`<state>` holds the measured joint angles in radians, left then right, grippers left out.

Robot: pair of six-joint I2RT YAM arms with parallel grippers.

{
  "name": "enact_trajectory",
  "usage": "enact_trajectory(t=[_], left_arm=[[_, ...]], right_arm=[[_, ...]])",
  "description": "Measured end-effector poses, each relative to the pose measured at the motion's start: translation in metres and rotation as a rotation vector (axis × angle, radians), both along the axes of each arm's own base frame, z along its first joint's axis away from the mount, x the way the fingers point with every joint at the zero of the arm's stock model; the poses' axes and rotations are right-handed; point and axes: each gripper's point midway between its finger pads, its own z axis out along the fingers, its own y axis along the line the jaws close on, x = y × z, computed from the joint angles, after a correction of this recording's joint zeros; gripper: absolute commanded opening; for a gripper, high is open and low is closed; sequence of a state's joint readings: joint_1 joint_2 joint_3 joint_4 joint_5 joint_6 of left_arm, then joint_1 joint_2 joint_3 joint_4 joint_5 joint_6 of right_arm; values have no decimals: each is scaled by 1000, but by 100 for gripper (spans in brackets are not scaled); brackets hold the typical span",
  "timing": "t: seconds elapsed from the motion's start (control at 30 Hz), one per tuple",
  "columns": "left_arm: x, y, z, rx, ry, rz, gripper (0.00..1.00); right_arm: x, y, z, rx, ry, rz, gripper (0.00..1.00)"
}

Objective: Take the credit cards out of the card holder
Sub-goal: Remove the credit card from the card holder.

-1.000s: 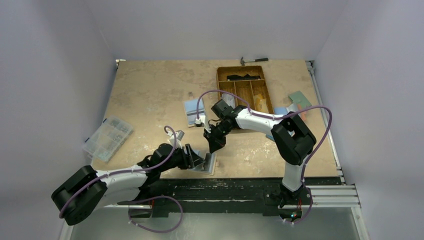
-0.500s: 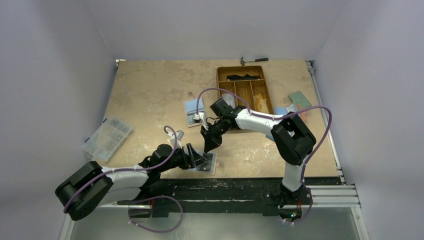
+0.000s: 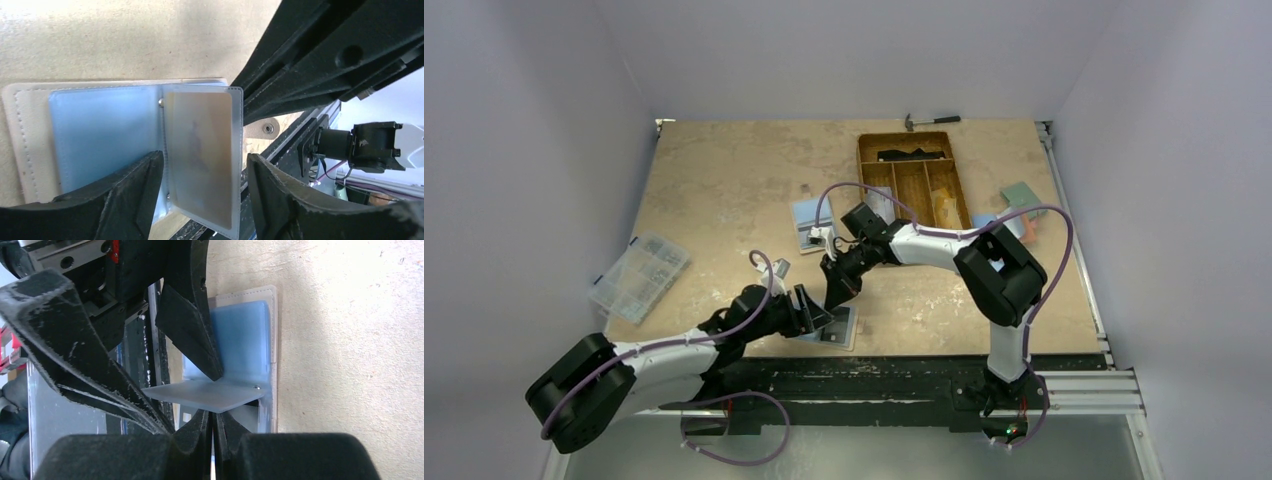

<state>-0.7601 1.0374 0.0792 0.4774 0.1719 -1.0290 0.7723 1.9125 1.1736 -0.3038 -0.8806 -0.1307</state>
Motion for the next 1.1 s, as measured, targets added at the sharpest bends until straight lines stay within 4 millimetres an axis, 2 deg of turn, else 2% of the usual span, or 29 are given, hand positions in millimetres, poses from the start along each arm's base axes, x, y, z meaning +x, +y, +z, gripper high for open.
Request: enact_trajectory(t=[0.3, 0.73, 1.1], left_arm=[[1, 13, -9, 74, 16, 40, 43], [0, 26, -11, 139, 13, 69, 43], [0, 36, -9, 176, 12, 93, 42]], right_arm=[[0, 1, 0, 0, 0, -4, 14], [-2, -3, -3, -9, -10, 20, 16], [-3, -8, -21, -58, 6, 19, 17]])
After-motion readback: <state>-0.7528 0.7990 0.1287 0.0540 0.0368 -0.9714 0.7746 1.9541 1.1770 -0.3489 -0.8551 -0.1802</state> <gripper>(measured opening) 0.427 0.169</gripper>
